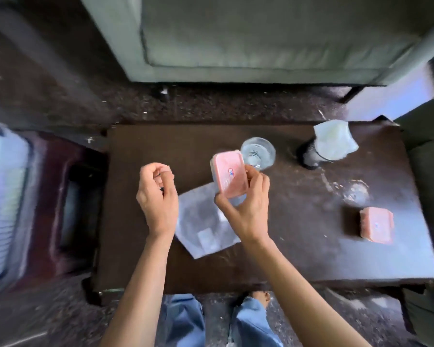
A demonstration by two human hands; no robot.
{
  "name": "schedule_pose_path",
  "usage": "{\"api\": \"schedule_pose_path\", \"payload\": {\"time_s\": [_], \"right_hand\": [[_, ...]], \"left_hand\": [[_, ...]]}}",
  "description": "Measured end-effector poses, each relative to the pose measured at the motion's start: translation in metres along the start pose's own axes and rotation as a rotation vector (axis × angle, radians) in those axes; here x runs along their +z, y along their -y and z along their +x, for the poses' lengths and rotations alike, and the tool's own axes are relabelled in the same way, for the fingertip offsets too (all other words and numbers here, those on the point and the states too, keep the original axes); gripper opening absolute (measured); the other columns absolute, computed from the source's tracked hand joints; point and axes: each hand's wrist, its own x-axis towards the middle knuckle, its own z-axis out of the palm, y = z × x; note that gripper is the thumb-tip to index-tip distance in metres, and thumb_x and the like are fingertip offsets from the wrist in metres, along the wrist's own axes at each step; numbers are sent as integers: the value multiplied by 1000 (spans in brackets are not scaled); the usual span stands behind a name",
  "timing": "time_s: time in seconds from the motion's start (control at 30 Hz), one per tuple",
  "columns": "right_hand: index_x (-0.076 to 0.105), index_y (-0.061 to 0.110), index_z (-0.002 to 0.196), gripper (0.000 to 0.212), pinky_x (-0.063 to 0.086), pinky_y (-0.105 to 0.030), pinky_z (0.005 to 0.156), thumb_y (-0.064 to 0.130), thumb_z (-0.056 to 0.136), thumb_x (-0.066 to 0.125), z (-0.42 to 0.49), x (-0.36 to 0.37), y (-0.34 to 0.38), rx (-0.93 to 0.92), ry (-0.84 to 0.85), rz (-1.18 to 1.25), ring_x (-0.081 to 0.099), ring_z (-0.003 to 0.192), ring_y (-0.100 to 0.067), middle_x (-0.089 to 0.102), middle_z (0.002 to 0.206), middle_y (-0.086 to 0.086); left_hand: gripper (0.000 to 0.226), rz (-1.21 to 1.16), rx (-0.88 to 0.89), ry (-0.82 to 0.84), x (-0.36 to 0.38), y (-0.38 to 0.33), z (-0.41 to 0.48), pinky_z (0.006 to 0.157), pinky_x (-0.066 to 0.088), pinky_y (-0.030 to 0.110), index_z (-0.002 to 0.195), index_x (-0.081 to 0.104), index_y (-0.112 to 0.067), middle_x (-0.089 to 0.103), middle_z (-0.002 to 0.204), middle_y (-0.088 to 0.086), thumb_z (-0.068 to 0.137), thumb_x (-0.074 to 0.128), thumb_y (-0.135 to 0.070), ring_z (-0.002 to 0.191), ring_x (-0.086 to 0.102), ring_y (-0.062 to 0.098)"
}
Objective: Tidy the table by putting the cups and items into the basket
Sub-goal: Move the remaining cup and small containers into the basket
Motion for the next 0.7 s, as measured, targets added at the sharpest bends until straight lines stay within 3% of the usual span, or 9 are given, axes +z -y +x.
{"api": "schedule_pose_path", "payload": {"time_s": [0.13,0.3,0.43,0.53,0.63,0.7], "right_hand": [[47,6,126,69,38,-23,92,31,68,73,21,54,68,-176,90,7,42,108,-14,50,116,-1],[48,7,127,67,42,-26,92,35,70,70,34,134,161,-306,292,5,44,110,-15,51,114,1],[49,4,131,69,34,-15,94,30,72,75,30,196,229,-438,444,-34,49,113,-23,49,112,-1],[51,2,130,76,35,-30,103,41,68,72,27,252,271,-654,597,-133,48,116,-29,56,120,-14],[53,8,127,83,28,-30,98,60,63,57,23,312,307,-843,703,-277,50,112,-31,59,118,-11],[51,9,130,80,25,-30,101,59,69,59,20,345,322,-932,764,-355,48,116,-32,58,124,-11]], "left_hand": [[11,12,-59,-163,-65,8,40,73,38,3,98,59,-5,65,92,2,94,51,-12,76,57,7],[12,-14,-104,-355,-153,28,82,70,37,3,98,58,-2,62,89,2,96,52,-11,71,52,2],[12,-125,-200,-394,-203,50,100,70,37,2,98,59,-2,64,89,-1,97,52,-11,75,59,-10],[7,-202,-264,-393,-226,65,102,71,40,4,96,57,-8,65,86,-5,98,50,-10,75,60,-12],[7,-169,-289,-326,-240,81,102,69,38,1,95,53,-14,64,83,-7,96,51,-7,73,57,-15],[7,-131,-288,-253,-244,92,102,71,37,0,98,53,-15,65,90,-5,95,52,-9,76,57,-13]]}}
